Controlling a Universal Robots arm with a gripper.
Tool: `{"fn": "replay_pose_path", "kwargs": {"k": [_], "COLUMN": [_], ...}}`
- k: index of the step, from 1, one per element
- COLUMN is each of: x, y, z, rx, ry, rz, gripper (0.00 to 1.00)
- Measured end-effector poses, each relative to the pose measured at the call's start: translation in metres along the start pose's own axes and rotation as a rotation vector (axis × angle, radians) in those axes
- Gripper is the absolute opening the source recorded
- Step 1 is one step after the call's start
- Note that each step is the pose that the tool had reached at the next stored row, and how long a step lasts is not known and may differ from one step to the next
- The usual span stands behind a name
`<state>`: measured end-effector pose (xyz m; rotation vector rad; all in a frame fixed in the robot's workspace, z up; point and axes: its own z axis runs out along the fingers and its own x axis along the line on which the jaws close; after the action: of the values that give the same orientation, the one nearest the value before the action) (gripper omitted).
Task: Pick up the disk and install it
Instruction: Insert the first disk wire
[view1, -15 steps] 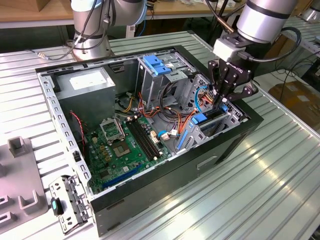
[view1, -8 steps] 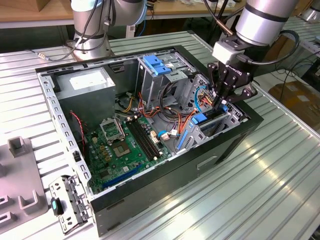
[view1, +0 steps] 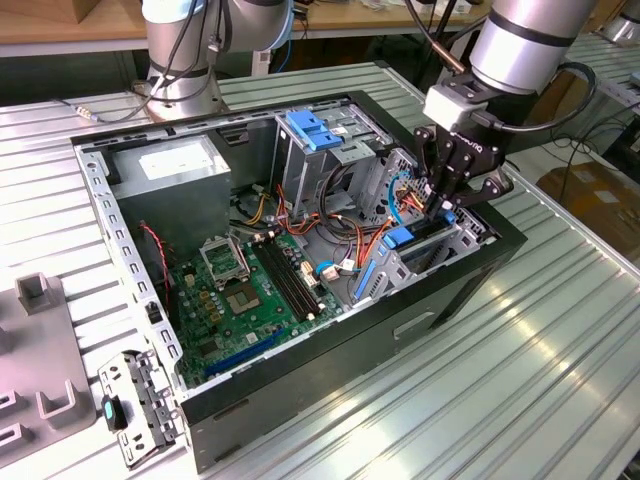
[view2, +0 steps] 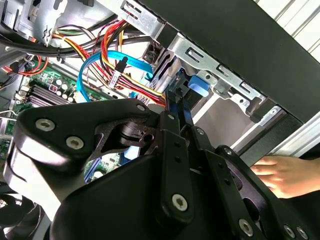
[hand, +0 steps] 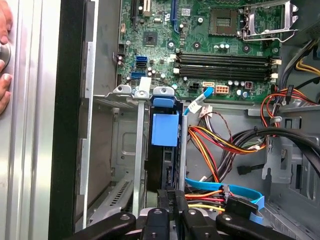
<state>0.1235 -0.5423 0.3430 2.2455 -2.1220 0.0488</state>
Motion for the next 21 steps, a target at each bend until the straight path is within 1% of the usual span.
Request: {"fn": "replay_pose_path", "kwargs": {"k": [1,3,11,12,17,21], "x": [-0.0001,-0.0001,-0.0001,0.0000,0.0006,0.0007], "y": [0.0000,0.0000,0.0000,0.0000,0.0002,0.0002], "z": [0.0003,0.0031,0.0035,0.0017,-0.0096,-0.0104], "rx": [0.0000,0.0000,0.0000,0.0000,0.0000,0.0000], "ry": [0.0000,-0.0001,-0.0005,-0.0005,-0.0001,0.0004], "rz": [0.000,0.000,0.000,0.000,0.000,0.000], "gripper": [0.17,0.17,0.18,0.24,0.24,0.23]}}
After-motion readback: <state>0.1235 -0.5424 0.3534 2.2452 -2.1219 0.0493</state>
